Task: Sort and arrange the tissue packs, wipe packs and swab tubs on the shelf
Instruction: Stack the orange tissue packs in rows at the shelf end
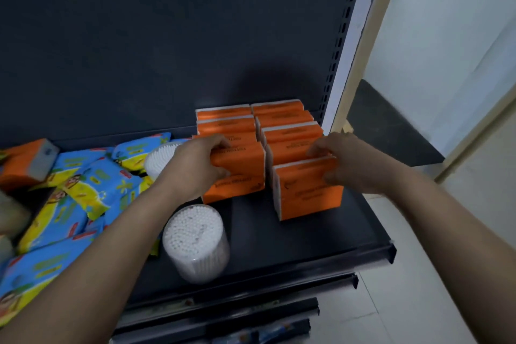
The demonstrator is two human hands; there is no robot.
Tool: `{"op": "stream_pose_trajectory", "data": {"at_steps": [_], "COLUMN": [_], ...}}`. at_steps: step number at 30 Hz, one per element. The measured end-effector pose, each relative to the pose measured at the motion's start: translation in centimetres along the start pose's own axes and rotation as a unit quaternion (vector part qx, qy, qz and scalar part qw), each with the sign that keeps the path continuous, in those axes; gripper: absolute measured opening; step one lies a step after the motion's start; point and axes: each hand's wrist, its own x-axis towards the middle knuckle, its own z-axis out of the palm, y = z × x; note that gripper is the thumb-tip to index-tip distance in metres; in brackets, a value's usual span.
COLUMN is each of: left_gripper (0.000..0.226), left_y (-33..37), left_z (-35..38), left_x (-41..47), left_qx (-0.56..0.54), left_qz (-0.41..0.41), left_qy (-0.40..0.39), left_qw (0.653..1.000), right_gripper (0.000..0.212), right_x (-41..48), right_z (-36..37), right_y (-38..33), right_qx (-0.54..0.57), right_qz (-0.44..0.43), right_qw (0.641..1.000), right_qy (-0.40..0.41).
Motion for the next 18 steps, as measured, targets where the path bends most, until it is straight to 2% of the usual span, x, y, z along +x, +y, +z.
{"op": "stream_pose_trajectory", "data": {"at_steps": [5,8,13,18], "left_gripper": [0.044,0.045,0.056,0.059], "left_y": [-0.1,0.0,0.1,-0.1], "left_z": [0.8,1.4,1.6,0.2], "left_x": [0.6,1.3,1.4,0.1], "left_qx": [0.037,0.071,0.136,0.092], "left_qz": [0.002,-0.006,-0.011,-0.008], "left_qy": [0.009,0.020,0.055,0.054], "left_qw": [0.999,0.997,0.989,0.994], "right_gripper": [0.037,0.039,0.026,0.032], "right_x": [0.6,0.8,1.0,1.0], "right_z": [-0.4,-0.8,-1.1,-1.0], "right_y": [0.2,0.3,0.2,-1.5], "right_qx": [0.002,0.019,0.059,0.064], "right_qz": [-0.041,-0.058,-0.089,-0.125], "right_qw": [0.999,0.997,0.988,0.981], "right_qy": [-0.006,0.037,0.110,0.130]}}
